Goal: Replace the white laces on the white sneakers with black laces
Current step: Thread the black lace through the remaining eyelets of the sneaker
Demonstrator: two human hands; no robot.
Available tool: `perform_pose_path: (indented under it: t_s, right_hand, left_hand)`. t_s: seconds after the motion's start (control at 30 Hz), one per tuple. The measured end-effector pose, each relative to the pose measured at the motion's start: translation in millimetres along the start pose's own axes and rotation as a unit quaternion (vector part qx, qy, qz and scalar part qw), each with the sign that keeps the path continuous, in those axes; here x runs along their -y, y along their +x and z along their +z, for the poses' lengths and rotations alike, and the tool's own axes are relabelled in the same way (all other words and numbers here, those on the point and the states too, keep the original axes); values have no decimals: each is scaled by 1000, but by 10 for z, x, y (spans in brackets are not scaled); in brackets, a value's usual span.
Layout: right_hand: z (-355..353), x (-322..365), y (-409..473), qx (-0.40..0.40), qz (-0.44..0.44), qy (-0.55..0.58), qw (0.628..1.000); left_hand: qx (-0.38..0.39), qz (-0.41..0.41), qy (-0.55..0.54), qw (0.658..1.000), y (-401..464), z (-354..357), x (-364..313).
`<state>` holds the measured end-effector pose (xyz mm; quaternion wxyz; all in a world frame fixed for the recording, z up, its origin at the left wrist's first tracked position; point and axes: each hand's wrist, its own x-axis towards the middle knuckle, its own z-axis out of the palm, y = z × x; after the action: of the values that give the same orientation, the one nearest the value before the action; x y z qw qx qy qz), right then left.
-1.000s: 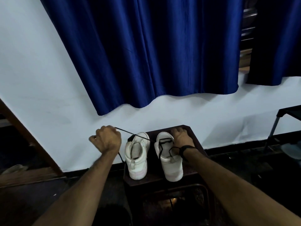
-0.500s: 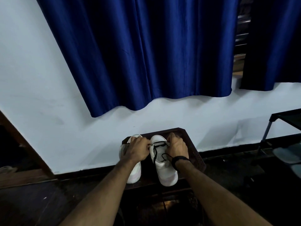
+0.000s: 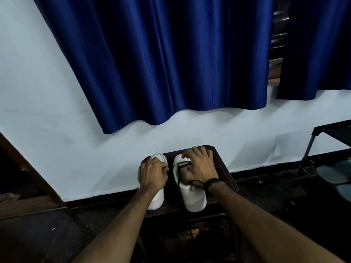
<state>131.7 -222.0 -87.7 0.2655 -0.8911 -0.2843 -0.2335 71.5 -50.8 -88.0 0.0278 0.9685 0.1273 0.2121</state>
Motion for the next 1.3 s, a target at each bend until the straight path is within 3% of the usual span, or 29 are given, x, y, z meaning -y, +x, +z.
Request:
perform_pose_path:
  t_s: [0.07,0.17,0.23,0.3,0.4,0.47,0.57,0.6,0.7,0.73,0.8,0.87,0.97,1.03,1.07,1.13,1.23,1.3]
  right_hand:
    - [-66,121,-47,-2,19,-36,999]
    - [-66,325,-72,171,85,-109,976]
    - [-31,405,-56,230,128,-82,961]
    - [-47,439,-42,224,189,-29,956]
    - [-169,444,40,204,273,83,936]
    - [-321,421,102,225,296,244,896]
    - [-618,404,134,208,318,477,793]
    - [-682,364,145,190,312,509,779]
    - [-890,247,177,193,269,530,781]
    - [-959,195,187,194,270,529,781]
    - [-1147,78,169,213,255,467,819]
    - [-1310,-65,117,293,205,329,874]
    - [-1394,-247,11,347,179,320,863]
    - [-1375,-322,-38,313,180,382,851]
    - [-1371,-312,-40,298,178,399,849]
    - [-1347,-208,-16,283,170,409,851]
    - [-1298,-12,77,274,151,381,870]
    - [-1240,33,149,265,153,362,880]
  left_hand:
    - [-23,-11,-45,999,-23,-9,22]
    - [-33,-27,-95,995,-74,-87,-3]
    - [-30,-25,-115,993,-95,-147,-34]
    - [-25,-7,-126,992,-117,-221,-44]
    - [11,11,-150,989,-153,-414,-135]
    - [70,5,-209,975,-138,-550,-266]
    - [154,16,-408,899,-13,-593,-441]
    - [176,12,-445,878,-1,-603,-488]
    - [195,-1,-494,848,3,-628,-566]
    - [183,-1,-485,855,4,-627,-552]
    - [120,1,-439,890,31,-611,-479]
    - [26,-74,-425,902,44,-531,-366]
    - [-103,-310,-449,832,-10,-521,-259]
    - [-109,-403,-336,844,-74,-565,-238]
    - [-117,-383,-310,862,-77,-597,-272]
    - [-111,-234,-423,868,-43,-687,-464]
    - [91,-30,-543,834,-34,-923,-884]
    - [182,-1,-537,824,-21,-972,-994]
